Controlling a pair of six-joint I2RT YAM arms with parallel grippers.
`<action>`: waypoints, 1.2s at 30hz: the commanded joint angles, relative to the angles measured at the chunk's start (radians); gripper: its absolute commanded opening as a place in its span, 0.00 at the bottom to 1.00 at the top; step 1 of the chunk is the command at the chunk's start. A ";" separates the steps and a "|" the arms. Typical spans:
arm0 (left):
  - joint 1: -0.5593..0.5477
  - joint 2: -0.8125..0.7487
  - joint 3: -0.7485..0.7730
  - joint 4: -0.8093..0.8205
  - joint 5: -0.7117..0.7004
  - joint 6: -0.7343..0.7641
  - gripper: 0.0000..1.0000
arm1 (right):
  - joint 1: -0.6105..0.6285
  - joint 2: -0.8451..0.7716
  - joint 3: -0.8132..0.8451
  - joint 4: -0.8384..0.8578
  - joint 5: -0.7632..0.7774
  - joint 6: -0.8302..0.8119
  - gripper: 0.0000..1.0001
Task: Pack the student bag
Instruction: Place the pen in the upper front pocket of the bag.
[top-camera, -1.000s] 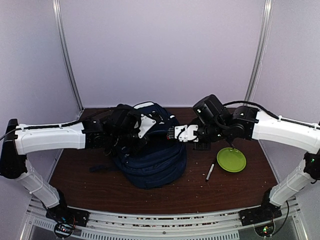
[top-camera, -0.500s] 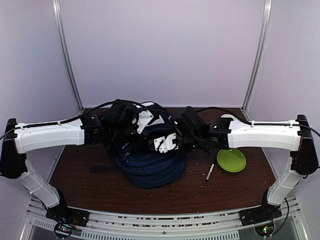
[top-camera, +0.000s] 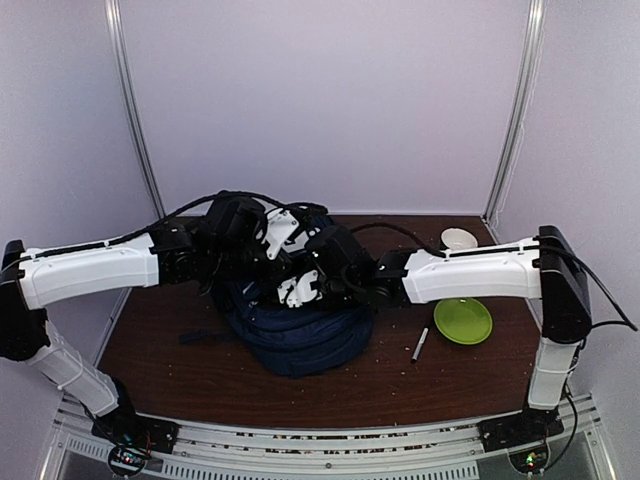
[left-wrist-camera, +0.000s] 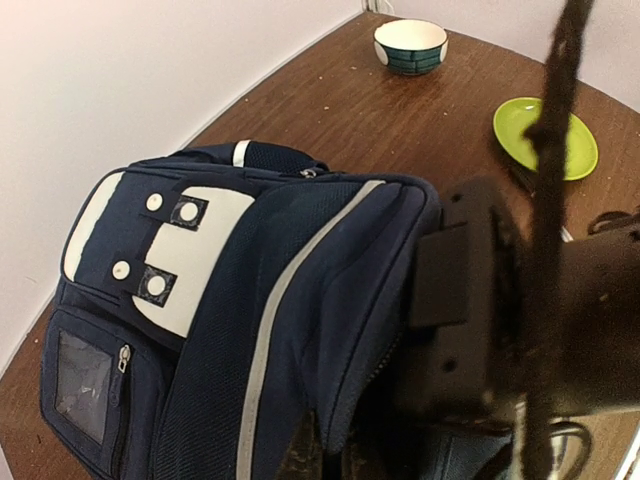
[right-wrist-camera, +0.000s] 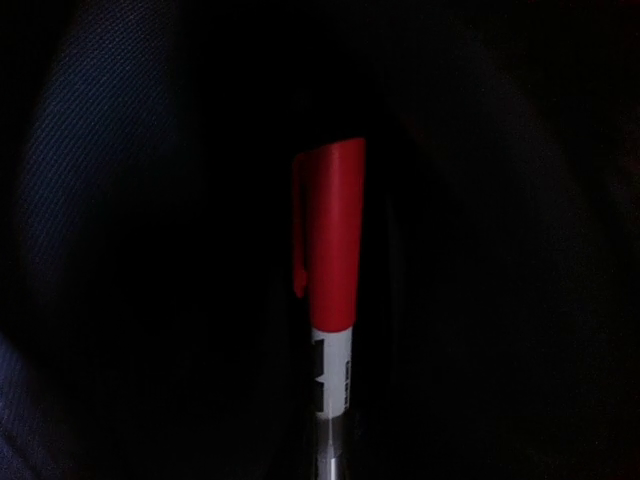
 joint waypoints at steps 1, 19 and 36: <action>-0.005 -0.062 0.038 0.128 0.063 -0.016 0.00 | 0.007 0.072 0.054 0.133 0.041 -0.043 0.00; -0.003 -0.100 -0.019 0.165 0.037 -0.013 0.00 | 0.009 -0.020 -0.040 0.099 0.014 0.041 0.44; 0.000 -0.009 -0.068 0.220 0.045 -0.034 0.00 | -0.009 -0.466 -0.348 -0.483 -0.291 0.335 0.39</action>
